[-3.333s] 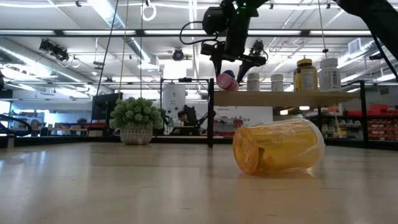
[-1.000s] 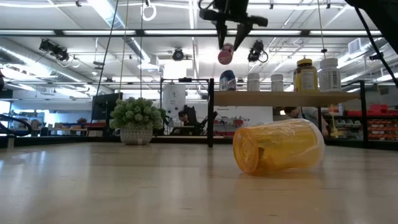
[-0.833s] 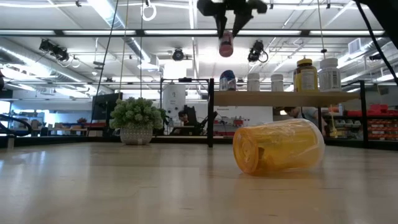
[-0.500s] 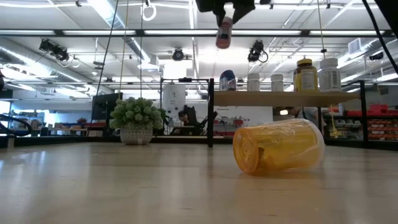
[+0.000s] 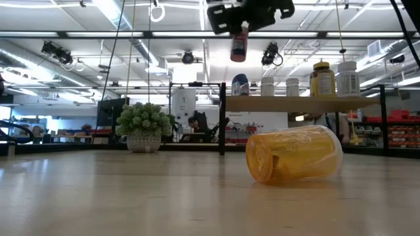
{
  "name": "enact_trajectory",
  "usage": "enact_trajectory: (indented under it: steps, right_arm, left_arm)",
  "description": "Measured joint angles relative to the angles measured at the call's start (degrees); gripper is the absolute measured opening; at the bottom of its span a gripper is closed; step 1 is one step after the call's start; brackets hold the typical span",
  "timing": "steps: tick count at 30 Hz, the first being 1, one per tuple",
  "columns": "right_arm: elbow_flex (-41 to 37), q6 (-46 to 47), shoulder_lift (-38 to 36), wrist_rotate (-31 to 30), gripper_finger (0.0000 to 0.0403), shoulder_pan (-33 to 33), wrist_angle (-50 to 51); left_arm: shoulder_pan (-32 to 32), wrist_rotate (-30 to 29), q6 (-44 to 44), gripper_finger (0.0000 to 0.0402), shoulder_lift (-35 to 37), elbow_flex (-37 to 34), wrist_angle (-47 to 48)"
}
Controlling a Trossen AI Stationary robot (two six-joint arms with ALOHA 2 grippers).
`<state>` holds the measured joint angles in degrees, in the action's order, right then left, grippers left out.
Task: Pick and place medicine bottles onto shelf by color
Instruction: Put the pink medicine bottle on the shelf
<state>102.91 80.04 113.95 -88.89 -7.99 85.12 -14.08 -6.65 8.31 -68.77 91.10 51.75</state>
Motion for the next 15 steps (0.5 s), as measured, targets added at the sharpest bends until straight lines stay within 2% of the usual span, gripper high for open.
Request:
enact_trajectory:
  steps: [3,8,15]
  right_arm:
    - [-4.46,2.91,0.00,-0.69,0.0200,0.76,-0.14]
    - [-9.83,9.50,0.04,-1.06,0.0200,2.04,-0.09]
    - [-10.18,10.99,0.02,-1.19,0.0200,3.88,-0.97]
  left_arm:
    - [-0.66,-2.14,-1.63,0.0179,0.03,-5.06,-5.39]
    - [-2.13,-1.97,-0.67,0.0181,-0.12,-17.15,-14.92]
    - [-2.44,3.30,0.26,0.0185,1.11,-31.77,-34.32]
